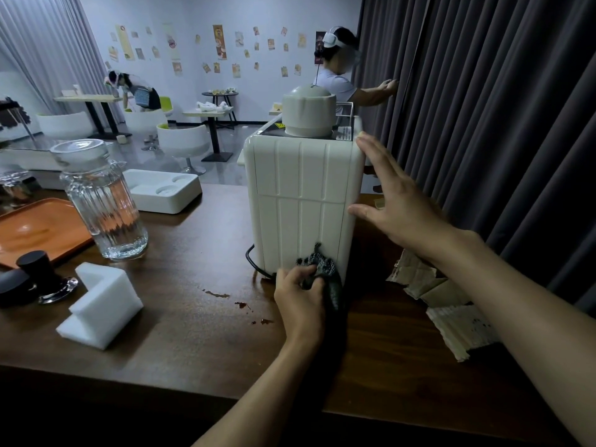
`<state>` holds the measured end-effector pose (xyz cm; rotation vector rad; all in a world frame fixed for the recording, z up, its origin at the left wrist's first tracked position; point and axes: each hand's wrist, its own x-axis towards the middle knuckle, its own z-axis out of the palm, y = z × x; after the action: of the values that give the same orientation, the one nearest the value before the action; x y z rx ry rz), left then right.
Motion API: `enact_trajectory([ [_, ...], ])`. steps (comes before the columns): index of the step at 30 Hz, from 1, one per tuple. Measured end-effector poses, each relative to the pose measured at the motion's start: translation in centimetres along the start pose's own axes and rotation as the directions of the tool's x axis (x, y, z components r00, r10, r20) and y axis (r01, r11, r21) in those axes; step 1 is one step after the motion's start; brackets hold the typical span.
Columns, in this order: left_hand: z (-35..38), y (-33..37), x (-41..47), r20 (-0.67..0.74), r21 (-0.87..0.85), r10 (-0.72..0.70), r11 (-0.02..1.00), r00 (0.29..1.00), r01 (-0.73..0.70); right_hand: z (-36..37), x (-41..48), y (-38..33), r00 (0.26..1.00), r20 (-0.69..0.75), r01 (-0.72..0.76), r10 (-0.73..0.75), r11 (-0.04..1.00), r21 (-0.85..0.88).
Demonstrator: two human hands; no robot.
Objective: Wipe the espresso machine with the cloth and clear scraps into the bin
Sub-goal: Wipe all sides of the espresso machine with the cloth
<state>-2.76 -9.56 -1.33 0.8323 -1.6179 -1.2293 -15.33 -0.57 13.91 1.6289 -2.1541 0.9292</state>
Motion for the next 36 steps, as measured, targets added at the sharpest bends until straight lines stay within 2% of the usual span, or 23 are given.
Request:
enact_trajectory([
  [3, 0.3, 0.2, -0.4, -0.023, -0.025, -0.071, 0.997, 0.997, 0.070, 0.0, -0.1, 0.0, 1.000, 0.002, -0.001, 0.001, 1.000, -0.005],
  [9, 0.7, 0.9, -0.1, -0.041, -0.049, -0.089, 0.995, 0.995, 0.087, -0.1, -0.1, -0.1, 1.000, -0.001, -0.002, 0.002, 1.000, -0.011],
  [15, 0.8, 0.4, 0.0, 0.021, 0.021, -0.156, 0.988, 0.987, 0.156, -0.1, -0.1, -0.2, 1.000, -0.004, 0.000, 0.000, 1.000, -0.005],
  [20, 0.9, 1.8, 0.2, -0.013, -0.030, -0.048, 0.998, 0.999, 0.048, 0.0, -0.1, -0.2, 1.000, 0.002, 0.002, -0.002, 1.000, -0.001],
  [24, 1.1, 1.2, -1.0, 0.022, -0.030, -0.112, 0.993, 0.994, 0.112, -0.3, -0.2, -0.4, 1.000, 0.012, -0.014, 0.014, 1.000, -0.003],
  [26, 1.1, 1.9, -0.6, 0.004, -0.050, -0.063, 0.997, 0.998, 0.063, -0.3, -0.2, -0.4, 1.000, 0.014, -0.006, 0.006, 1.000, -0.008],
  [29, 0.9, 2.9, 0.4, -0.033, -0.083, 0.003, 0.997, 0.999, -0.006, -0.2, -0.1, -0.2, 1.000, -0.004, 0.009, -0.009, 0.994, -0.106],
  [33, 0.9, 1.5, -0.6, -0.015, -0.059, -0.065, 0.996, 0.998, 0.064, -0.2, 0.3, -0.3, 0.999, -0.023, 0.039, -0.045, 0.973, -0.227],
  [36, 0.8, 1.7, 0.0, -0.032, -0.051, -0.014, 0.999, 0.999, 0.012, -0.1, 0.5, -0.6, 0.997, -0.010, 0.077, -0.082, 0.968, -0.238],
])
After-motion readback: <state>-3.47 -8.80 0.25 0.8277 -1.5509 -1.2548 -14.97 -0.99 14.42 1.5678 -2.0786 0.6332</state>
